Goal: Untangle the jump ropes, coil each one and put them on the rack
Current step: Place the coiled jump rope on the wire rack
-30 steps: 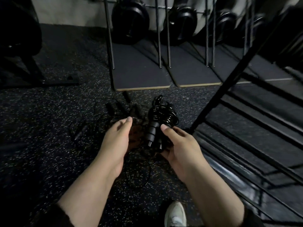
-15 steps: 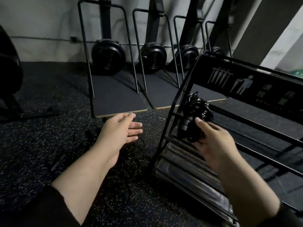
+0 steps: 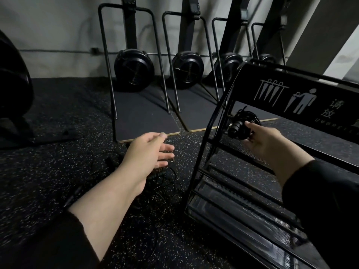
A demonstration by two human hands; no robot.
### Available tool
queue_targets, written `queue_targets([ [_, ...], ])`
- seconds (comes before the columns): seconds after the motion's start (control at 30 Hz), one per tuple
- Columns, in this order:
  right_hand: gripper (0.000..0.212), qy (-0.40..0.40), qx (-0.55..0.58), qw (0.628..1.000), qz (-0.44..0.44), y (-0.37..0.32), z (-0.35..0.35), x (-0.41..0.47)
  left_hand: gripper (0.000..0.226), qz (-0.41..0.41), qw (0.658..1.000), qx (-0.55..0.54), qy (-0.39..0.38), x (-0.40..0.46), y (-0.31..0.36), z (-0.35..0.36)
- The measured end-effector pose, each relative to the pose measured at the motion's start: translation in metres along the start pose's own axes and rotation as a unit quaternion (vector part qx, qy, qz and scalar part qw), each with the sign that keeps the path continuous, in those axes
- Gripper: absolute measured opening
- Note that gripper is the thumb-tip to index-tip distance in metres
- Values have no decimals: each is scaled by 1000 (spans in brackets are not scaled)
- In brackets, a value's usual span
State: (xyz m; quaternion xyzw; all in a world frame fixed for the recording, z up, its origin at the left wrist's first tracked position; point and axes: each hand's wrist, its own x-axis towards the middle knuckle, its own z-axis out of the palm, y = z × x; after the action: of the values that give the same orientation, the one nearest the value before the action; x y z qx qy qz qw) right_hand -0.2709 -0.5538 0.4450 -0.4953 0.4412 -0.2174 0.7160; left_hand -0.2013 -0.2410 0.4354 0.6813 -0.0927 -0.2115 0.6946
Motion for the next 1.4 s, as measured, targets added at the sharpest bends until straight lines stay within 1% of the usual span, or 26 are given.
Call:
queue_targets([
  [0.07, 33, -1, 4, 1000, 7, 4, 4, 13, 22, -4, 1000, 0, 1, 5, -3, 0],
  [0.13, 24, 13, -33, 999, 1, 11, 5, 20, 22, -8, 1000, -4, 2, 7, -7, -1],
  [0.2, 22, 51, -95, 994, -31, 20, 2, 25, 22, -13, 1000, -5, 0, 8, -12, -3],
  [0.3, 24, 98, -201, 972, -68, 22, -3, 29, 22, -15, 1000, 2, -1, 9, -18, -7],
  [0.33, 23, 97, -214, 969, -70, 21, -4, 30, 22, -15, 1000, 2, 1, 9, -19, -8],
  [0.47, 20, 59, -200, 977, -52, 17, -7, 31, 21, -21, 1000, -3, 6, 9, -22, -10],
  [0.57, 26, 80, -265, 959, -63, 18, -4, 31, 22, -22, 1000, 2, 1, 8, -26, -9],
  [0.8, 55, 128, -401, 899, -119, 18, 1, 30, 20, -19, 1000, 5, 5, 7, -24, -12],
  [0.93, 59, 129, -401, 900, -111, 17, 2, 33, 20, -16, 1000, 3, 3, 6, -22, -13],
  [1.07, 52, 126, -409, 896, -116, 14, 6, 30, 20, -19, 1000, 5, 1, 5, -23, -14],
  [1.13, 50, 123, -401, 901, -110, 12, 8, 30, 20, -21, 1000, 5, 1, 5, -24, -15],
  [1.3, 55, 108, -381, 915, -79, 8, 11, 34, 20, -22, 1000, 5, 5, 7, -24, -17],
  [1.4, 57, 100, -376, 917, -85, 7, 11, 34, 20, -25, 1000, 6, 6, 7, -24, -18],
])
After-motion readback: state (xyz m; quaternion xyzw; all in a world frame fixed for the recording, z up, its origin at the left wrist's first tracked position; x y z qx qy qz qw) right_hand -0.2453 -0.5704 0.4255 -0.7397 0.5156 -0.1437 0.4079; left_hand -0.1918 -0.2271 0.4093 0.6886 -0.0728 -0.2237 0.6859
